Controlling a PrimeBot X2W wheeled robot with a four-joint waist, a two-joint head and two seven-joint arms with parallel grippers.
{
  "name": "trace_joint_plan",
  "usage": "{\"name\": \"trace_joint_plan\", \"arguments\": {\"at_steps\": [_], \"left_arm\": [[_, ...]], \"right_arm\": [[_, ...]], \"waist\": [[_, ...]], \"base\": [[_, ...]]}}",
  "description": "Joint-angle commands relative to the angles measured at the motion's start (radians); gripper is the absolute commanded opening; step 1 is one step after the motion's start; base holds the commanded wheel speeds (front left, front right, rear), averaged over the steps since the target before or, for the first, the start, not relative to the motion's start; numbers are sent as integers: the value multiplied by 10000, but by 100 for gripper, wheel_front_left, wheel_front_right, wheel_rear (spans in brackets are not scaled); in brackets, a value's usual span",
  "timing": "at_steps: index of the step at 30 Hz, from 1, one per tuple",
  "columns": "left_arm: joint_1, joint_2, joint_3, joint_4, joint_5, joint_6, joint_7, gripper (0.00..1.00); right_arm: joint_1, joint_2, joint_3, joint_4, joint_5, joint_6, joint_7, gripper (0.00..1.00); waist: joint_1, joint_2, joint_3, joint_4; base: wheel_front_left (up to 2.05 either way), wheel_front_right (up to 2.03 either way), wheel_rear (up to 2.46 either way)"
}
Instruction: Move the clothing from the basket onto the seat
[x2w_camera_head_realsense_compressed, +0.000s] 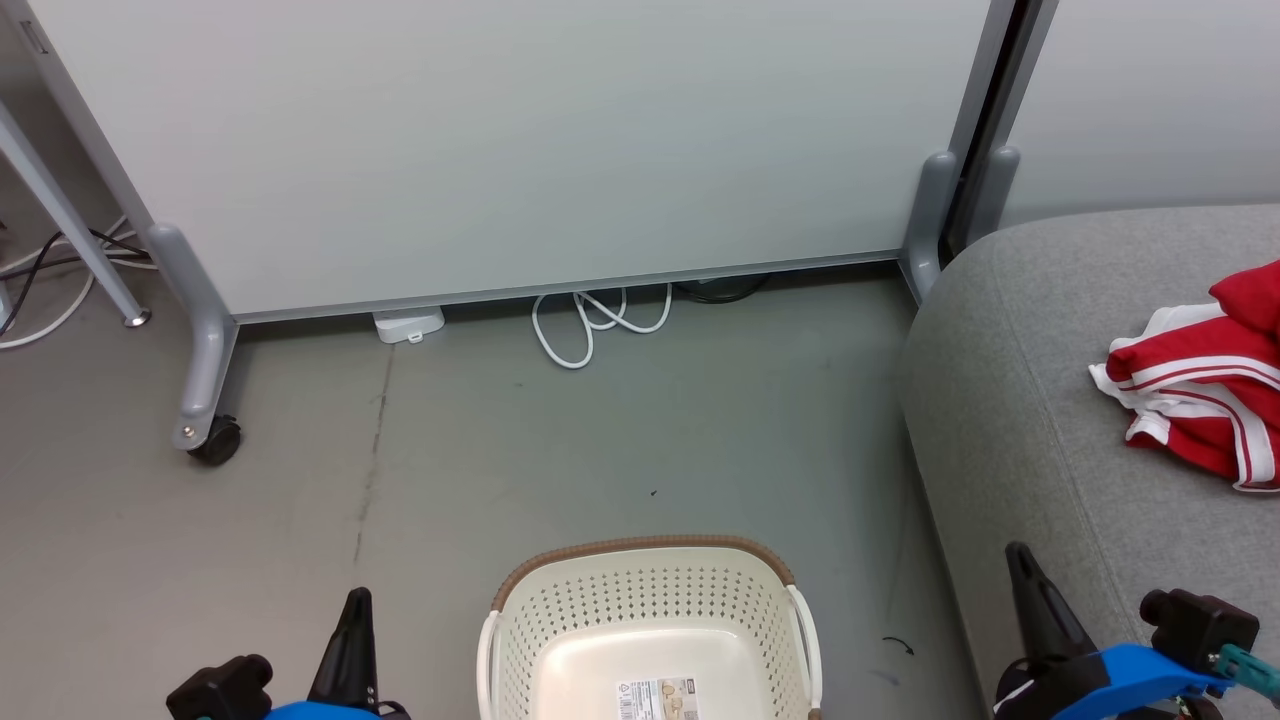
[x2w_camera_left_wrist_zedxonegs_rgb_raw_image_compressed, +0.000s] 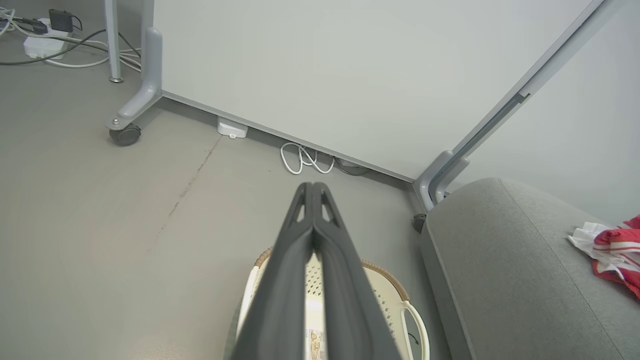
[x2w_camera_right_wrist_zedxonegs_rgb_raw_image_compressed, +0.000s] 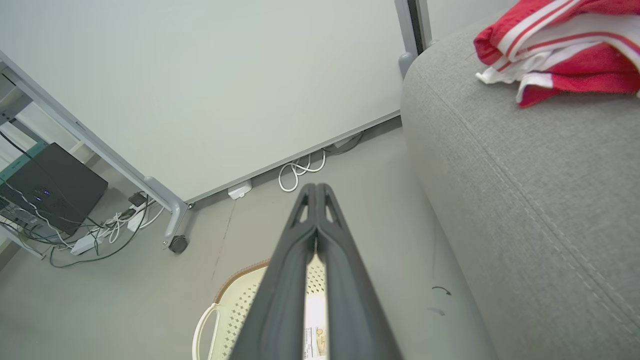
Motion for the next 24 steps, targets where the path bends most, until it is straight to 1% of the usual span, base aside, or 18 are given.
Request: {"name": "trace_joint_plan", "arguments": {"at_steps": [1,24], "left_arm": [[-326,13,121,-224,-370,-2,90,0],[-670,-70,671,-689,-3591,-6,977,0]], "right_arm": [[-256,-24,-47,-198,430,1,46,0],[-518,-33,-227,-361,3882,2,618,0]], "waist": [[0,-1,-2,-2],[0,-1,-27,-40]], "base": [[0,0,0],[0,0,0]]}}
